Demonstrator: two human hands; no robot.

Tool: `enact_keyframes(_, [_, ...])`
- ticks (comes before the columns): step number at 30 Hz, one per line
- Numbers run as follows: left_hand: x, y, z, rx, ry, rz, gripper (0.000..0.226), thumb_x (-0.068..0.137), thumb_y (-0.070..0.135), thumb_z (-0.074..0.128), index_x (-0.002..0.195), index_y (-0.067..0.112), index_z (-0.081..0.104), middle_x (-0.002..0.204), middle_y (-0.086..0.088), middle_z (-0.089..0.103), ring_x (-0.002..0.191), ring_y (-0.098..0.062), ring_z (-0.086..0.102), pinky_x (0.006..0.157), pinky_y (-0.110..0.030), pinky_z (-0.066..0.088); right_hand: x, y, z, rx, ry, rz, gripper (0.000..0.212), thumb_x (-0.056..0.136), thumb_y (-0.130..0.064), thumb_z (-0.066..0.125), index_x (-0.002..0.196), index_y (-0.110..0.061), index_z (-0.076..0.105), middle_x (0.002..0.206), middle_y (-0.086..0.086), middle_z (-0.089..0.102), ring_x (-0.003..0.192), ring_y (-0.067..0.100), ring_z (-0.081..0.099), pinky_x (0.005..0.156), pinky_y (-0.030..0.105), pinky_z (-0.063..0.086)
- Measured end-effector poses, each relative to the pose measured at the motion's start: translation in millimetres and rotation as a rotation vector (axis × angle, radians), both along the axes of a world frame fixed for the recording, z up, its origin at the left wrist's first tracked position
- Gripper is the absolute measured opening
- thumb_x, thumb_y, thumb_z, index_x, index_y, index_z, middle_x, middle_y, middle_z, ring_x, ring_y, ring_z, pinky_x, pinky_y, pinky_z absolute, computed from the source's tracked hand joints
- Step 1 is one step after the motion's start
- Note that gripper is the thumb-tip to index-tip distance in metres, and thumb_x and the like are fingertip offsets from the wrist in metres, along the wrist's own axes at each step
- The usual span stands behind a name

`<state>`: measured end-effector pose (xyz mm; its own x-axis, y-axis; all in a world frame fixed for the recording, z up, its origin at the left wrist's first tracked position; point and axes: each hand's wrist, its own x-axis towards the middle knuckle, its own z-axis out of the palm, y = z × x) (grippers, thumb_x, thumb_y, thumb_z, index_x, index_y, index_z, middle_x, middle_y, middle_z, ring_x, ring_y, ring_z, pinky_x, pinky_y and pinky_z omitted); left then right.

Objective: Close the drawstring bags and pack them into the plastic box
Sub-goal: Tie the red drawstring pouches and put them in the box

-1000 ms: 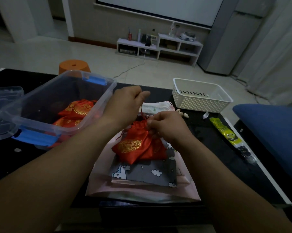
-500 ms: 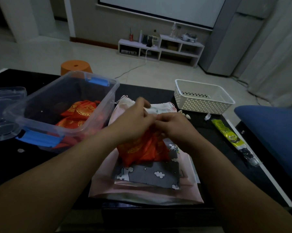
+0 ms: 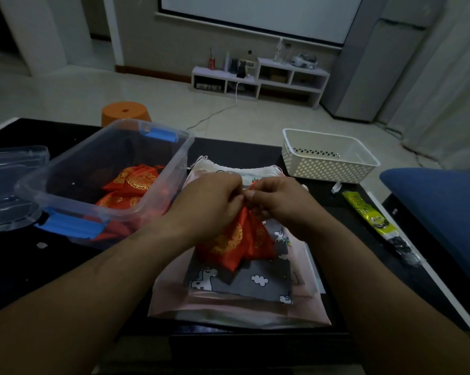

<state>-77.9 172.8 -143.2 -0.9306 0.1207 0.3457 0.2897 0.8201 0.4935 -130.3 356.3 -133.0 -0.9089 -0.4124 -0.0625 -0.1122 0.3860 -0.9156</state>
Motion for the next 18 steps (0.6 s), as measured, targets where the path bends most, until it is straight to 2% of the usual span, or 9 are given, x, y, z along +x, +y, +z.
enact_keyframes(2, [0.2, 3.5, 3.6, 0.063, -0.117, 0.013, 0.016, 0.099, 0.028, 0.06, 0.086, 0.021, 0.066, 0.079, 0.006, 0.062, 0.075, -0.008, 0.058, 0.063, -0.028, 0.044, 3.0, -4.6, -0.6, 0.008, 0.059, -0.008, 0.01, 0.098, -0.008, 0.068, 0.092, -0.003, 0.075, 0.077, 0.011, 0.072, 0.069, 0.017, 0.066, 0.071, 0.035, 0.057])
enact_keyframes(4, [-2.2, 3.5, 4.3, 0.184, -0.265, 0.006, 0.021, 0.101, 0.025, 0.06, 0.085, 0.016, 0.071, 0.076, 0.003, 0.065, 0.069, -0.01, 0.058, 0.059, -0.026, 0.041, 3.8, -6.5, -4.0, 0.038, 0.091, -0.006, 0.01, 0.098, -0.006, 0.068, 0.09, -0.008, 0.075, 0.079, 0.015, 0.074, 0.073, 0.023, 0.069, 0.079, 0.045, 0.062])
enact_keyframes(7, [-1.2, -1.9, 4.3, 0.333, -0.402, -0.011, 0.022, 0.1, 0.025, 0.063, 0.086, 0.015, 0.078, 0.079, -0.007, 0.072, 0.07, -0.018, 0.066, 0.064, -0.03, 0.052, 2.8, -5.6, -7.4, 0.099, 0.116, 0.01, 0.012, 0.098, -0.008, 0.068, 0.088, -0.014, 0.075, 0.085, 0.017, 0.077, 0.079, 0.03, 0.074, 0.086, 0.057, 0.061])
enact_keyframes(9, [-1.2, -5.4, 2.1, 0.336, -0.392, -0.016, 0.017, 0.098, 0.028, 0.067, 0.09, 0.021, 0.08, 0.085, 0.0, 0.076, 0.08, -0.017, 0.072, 0.074, -0.034, 0.059, 2.1, -5.5, -7.8, 0.119, 0.136, 0.016, 0.013, 0.098, -0.01, 0.068, 0.087, -0.016, 0.074, 0.084, 0.016, 0.077, 0.078, 0.029, 0.073, 0.086, 0.058, 0.06])
enact_keyframes(11, [-2.3, -5.5, -1.3, 0.323, -0.338, -0.012, 0.013, 0.096, 0.029, 0.071, 0.089, 0.021, 0.078, 0.085, 0.004, 0.076, 0.079, -0.008, 0.07, 0.072, -0.027, 0.057, 1.9, -5.7, -7.1, 0.137, 0.151, 0.029, 0.013, 0.098, -0.011, 0.068, 0.089, -0.016, 0.074, 0.084, 0.014, 0.077, 0.078, 0.026, 0.073, 0.086, 0.057, 0.061])
enact_keyframes(14, [-5.0, -5.3, -6.0, 0.301, -0.255, -0.014, 0.013, 0.093, 0.028, 0.075, 0.086, 0.019, 0.072, 0.082, 0.006, 0.07, 0.072, 0.003, 0.061, 0.061, -0.013, 0.045, 1.2, -3.2, -5.8, 0.122, 0.146, 0.05, 0.012, 0.099, -0.011, 0.067, 0.091, -0.015, 0.074, 0.085, 0.013, 0.077, 0.077, 0.021, 0.071, 0.087, 0.054, 0.062])
enact_keyframes(18, [-5.6, -7.9, -10.7, 0.286, -0.148, -0.096, 0.009, 0.092, 0.029, 0.077, 0.097, 0.028, 0.069, 0.095, 0.013, 0.063, 0.09, 0.009, 0.058, 0.072, -0.006, 0.041, 1.8, 5.1, -0.4, 0.106, 0.13, 0.119, 0.01, 0.101, -0.01, 0.065, 0.096, -0.01, 0.074, 0.089, 0.018, 0.076, 0.076, 0.017, 0.07, 0.081, 0.04, 0.06])
